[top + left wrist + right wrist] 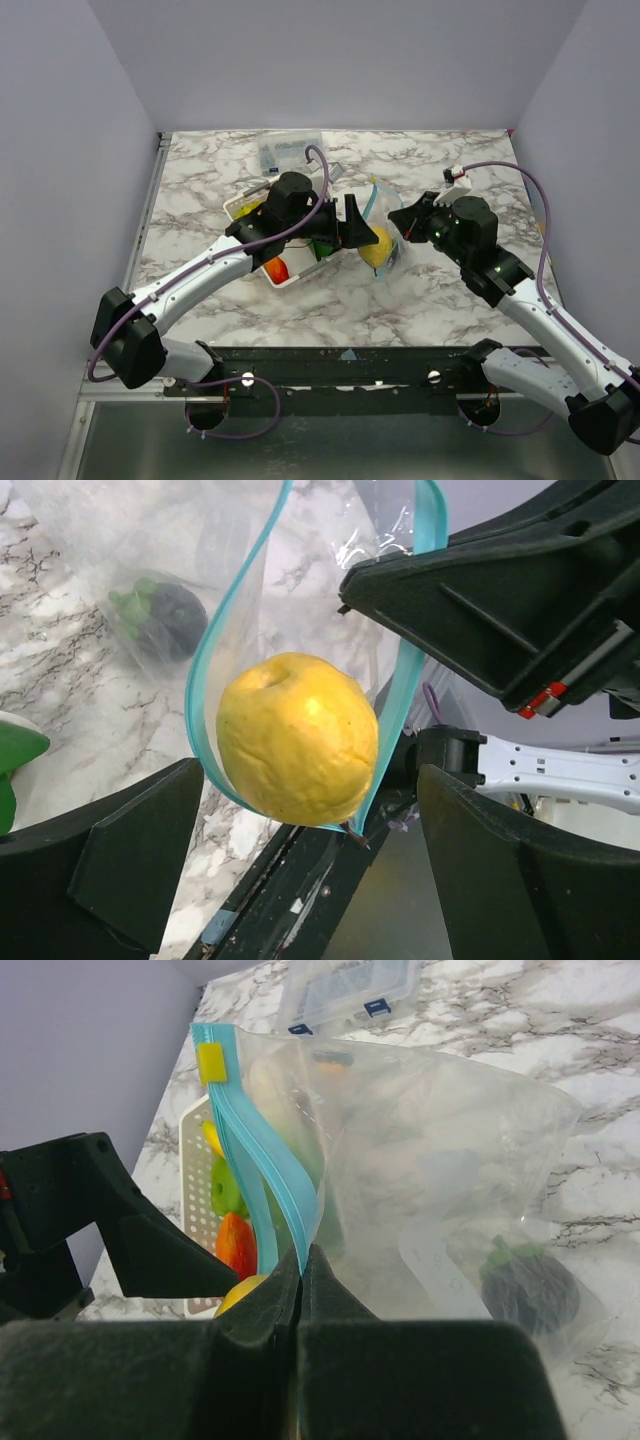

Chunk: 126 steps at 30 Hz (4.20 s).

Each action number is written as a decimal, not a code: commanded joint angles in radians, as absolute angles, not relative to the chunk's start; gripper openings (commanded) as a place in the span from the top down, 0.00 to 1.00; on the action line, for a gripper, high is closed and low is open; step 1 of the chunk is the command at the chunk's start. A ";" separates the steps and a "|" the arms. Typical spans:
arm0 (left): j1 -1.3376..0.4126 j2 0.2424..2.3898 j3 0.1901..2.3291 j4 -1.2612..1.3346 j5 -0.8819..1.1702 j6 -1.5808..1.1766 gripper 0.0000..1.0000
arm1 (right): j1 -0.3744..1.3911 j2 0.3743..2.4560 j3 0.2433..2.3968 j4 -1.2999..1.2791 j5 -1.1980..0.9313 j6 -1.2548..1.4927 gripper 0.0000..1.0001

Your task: Place the food in the zip-top bag and seal the zipper

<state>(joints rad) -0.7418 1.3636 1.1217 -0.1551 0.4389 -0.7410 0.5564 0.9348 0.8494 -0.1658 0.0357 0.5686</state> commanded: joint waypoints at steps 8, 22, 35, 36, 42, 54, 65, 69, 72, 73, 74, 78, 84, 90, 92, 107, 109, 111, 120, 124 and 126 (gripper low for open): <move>-0.737 1.259 1.129 -0.186 0.424 -0.665 0.11 | 0.562 0.919 0.836 -0.139 0.023 0.576 0.99; -0.760 1.315 1.004 -0.041 0.442 -0.789 0.65 | 0.563 0.928 0.858 -0.139 0.008 0.589 0.99; -0.773 1.341 1.109 -0.149 0.408 -0.726 0.46 | 0.563 0.930 0.842 -0.133 -0.005 0.593 0.99; -0.772 1.326 1.105 -0.158 0.396 -0.712 0.43 | 0.563 0.930 0.846 -0.136 -0.004 0.591 0.99; -0.767 1.245 1.045 -0.194 0.306 -0.679 0.42 | 0.563 0.934 0.843 -0.135 -0.003 0.585 0.99; -0.759 1.290 1.032 -0.191 0.347 -0.704 0.33 | 0.562 0.935 0.855 -0.144 -0.004 0.572 0.99; -0.724 1.241 1.055 -0.226 0.322 -0.618 0.19 | 0.563 0.899 0.889 -0.234 0.104 0.527 0.99; -0.605 1.160 0.962 -0.228 0.316 -0.621 0.13 | 0.562 0.869 0.909 -0.278 0.164 0.503 0.99; -0.512 1.116 0.903 -0.300 0.241 -0.651 0.12 | 0.563 0.848 0.925 -0.315 0.207 0.483 0.99; -0.498 1.106 0.897 -0.349 0.179 -0.668 0.13 | 0.562 0.842 0.929 -0.323 0.221 0.478 0.99; -0.489 1.102 0.893 -0.395 0.097 -0.692 0.13 | 0.562 0.837 0.931 -0.330 0.232 0.472 0.99; -0.484 1.157 0.930 -0.561 -0.049 -0.776 0.14 | 0.562 0.832 0.920 -0.328 0.256 0.464 0.99; -0.486 1.315 1.060 -0.760 -0.080 -0.901 0.19 | 0.563 0.868 0.911 -0.309 0.221 0.471 0.99; -0.485 1.496 1.193 -0.926 -0.164 -0.965 0.32 | 0.563 0.869 0.907 -0.303 0.196 0.479 0.99; -0.486 1.559 1.247 -0.981 -0.177 -0.970 0.34 | 0.563 0.868 0.905 -0.304 0.202 0.480 0.99; -0.491 1.753 1.339 -1.067 -0.175 -1.076 0.28 | 0.562 0.893 0.899 -0.282 0.182 0.483 0.99; -0.491 1.771 1.341 -1.063 -0.175 -1.094 0.29 | 0.562 0.890 0.899 -0.281 0.182 0.484 0.99; -0.491 1.780 1.338 -1.049 -0.180 -1.105 0.31 | 0.563 0.888 0.900 -0.282 0.183 0.484 0.99; -0.491 1.762 1.329 -1.029 -0.208 -1.129 0.65 | 0.562 0.878 0.889 -0.284 0.184 0.490 0.99; -0.491 1.716 1.319 -1.035 -0.224 -1.139 0.79 | 0.563 0.877 0.893 -0.288 0.184 0.490 1.00; -0.491 1.680 1.316 -1.040 -0.237 -1.141 0.83 | 0.563 0.879 0.899 -0.290 0.185 0.489 0.99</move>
<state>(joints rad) -0.4866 1.7660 1.3174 -1.0370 -0.1883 -1.1156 0.5564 0.8898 0.8982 -0.3069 0.1936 0.4816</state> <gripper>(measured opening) 0.367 0.008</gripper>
